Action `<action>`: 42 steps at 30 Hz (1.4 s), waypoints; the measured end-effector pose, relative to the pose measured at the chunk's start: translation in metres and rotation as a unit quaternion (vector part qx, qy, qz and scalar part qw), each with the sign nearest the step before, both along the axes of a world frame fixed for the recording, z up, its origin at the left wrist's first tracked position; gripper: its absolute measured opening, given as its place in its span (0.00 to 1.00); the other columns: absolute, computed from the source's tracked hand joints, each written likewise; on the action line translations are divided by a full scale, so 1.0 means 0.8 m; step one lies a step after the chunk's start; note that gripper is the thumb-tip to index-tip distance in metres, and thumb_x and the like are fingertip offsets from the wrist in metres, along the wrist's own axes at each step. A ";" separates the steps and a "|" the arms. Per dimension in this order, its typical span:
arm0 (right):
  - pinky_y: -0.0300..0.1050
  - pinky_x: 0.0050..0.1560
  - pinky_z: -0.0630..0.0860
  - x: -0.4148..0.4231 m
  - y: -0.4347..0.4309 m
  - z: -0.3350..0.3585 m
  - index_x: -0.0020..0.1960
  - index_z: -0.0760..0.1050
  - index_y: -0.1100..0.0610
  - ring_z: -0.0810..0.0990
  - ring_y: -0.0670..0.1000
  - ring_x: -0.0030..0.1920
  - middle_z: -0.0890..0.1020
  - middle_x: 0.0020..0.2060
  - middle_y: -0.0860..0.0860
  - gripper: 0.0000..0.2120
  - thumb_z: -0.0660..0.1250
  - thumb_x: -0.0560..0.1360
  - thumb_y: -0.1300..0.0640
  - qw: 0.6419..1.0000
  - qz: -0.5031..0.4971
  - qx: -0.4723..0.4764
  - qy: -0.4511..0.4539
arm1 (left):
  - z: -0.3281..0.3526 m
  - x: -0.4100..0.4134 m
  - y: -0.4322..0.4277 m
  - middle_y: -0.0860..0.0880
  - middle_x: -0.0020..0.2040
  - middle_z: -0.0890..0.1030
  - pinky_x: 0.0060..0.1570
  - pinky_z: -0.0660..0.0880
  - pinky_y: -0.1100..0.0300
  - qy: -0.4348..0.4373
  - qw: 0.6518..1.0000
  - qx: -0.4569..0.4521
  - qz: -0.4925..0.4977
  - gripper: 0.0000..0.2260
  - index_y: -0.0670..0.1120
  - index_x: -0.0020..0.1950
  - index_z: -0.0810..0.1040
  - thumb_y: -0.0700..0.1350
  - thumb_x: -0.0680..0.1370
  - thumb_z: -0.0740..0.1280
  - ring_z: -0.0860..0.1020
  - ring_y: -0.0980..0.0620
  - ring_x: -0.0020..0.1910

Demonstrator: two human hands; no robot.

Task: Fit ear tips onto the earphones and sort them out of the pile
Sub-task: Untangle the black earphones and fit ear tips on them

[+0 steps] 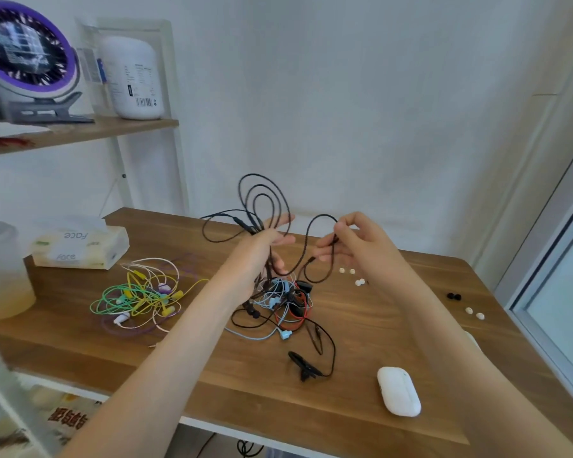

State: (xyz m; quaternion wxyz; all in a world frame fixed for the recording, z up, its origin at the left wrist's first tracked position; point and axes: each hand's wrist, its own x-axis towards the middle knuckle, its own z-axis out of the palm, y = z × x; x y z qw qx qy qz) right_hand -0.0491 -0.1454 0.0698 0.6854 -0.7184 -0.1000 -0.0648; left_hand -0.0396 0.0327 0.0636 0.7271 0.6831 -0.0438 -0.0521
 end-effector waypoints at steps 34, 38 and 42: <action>0.37 0.40 0.79 0.094 0.204 -0.067 0.54 0.74 0.64 0.79 0.48 0.35 0.79 0.39 0.55 0.05 0.61 0.79 0.65 0.941 0.219 -0.247 0.069 | 0.028 0.048 0.198 0.50 0.30 0.58 0.24 0.54 0.62 -0.087 0.973 0.101 0.190 0.12 0.47 0.40 0.63 0.46 0.83 0.54 0.55 0.53 0.26; 0.44 0.53 0.75 0.101 0.202 -0.087 0.65 0.69 0.56 0.79 0.52 0.51 0.78 0.52 0.52 0.20 0.69 0.75 0.58 0.884 0.221 -0.410 0.043 | -0.011 0.058 0.222 0.47 0.35 0.70 0.35 0.64 0.57 -0.073 0.890 0.390 0.224 0.10 0.43 0.46 0.70 0.46 0.83 0.54 0.68 0.48 0.35; 0.49 0.53 0.72 0.097 0.190 -0.100 0.55 0.70 0.57 0.73 0.52 0.52 0.73 0.52 0.52 0.20 0.74 0.70 0.50 0.769 0.256 -0.581 0.073 | -0.054 0.074 0.226 0.43 0.47 0.75 0.43 0.72 0.53 -0.003 0.828 0.539 0.152 0.08 0.41 0.57 0.70 0.44 0.82 0.56 0.74 0.45 0.44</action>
